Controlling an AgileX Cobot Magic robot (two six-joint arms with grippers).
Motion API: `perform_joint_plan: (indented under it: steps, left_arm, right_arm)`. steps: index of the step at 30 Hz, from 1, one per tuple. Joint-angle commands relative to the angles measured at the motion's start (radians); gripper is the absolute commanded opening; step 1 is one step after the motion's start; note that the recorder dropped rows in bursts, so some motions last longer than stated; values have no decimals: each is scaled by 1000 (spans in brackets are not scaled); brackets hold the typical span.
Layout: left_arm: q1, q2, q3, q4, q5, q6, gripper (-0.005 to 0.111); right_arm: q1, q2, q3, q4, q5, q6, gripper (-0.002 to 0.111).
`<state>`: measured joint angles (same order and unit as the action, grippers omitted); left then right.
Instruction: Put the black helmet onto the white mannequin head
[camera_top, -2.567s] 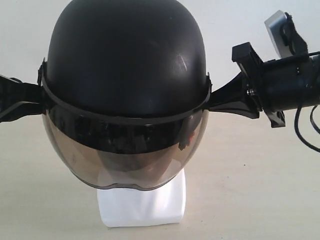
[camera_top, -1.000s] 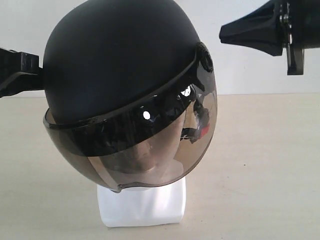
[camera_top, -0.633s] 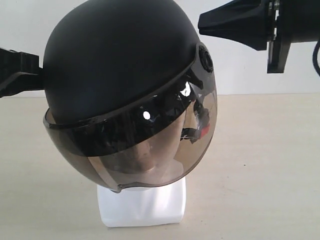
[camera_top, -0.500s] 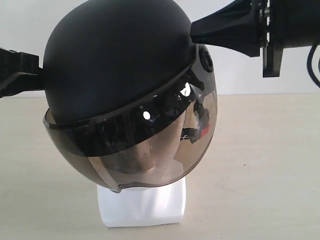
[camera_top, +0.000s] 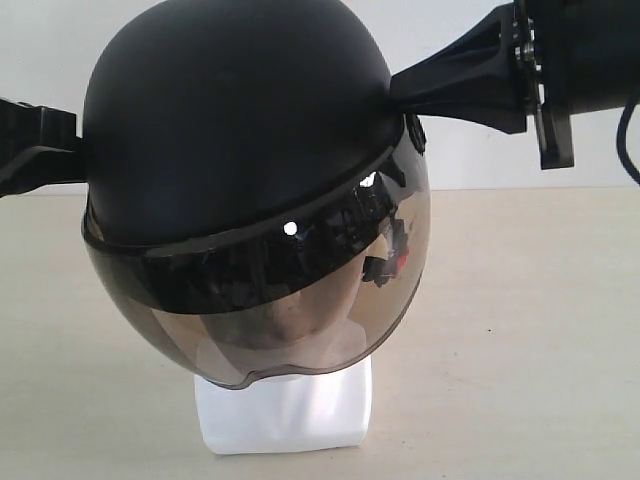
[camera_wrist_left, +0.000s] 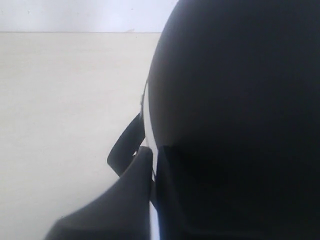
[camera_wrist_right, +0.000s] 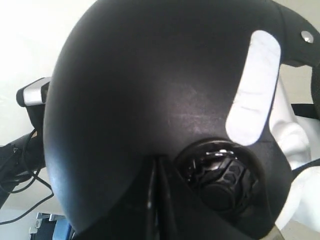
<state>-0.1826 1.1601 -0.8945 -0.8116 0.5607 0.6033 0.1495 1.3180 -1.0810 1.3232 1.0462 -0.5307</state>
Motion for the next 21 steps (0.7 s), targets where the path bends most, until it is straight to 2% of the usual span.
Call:
perform_joint_plan:
  steps: [1,21]
  left_arm:
    - [-3,-8,-6,-15,15,-5,4]
    - [-3,-32,-84,-30,18,-5,4]
  right_arm:
    - [0,-3,2,-78,0,13,0]
    - [0,-19,2,-136,-7,53,0]
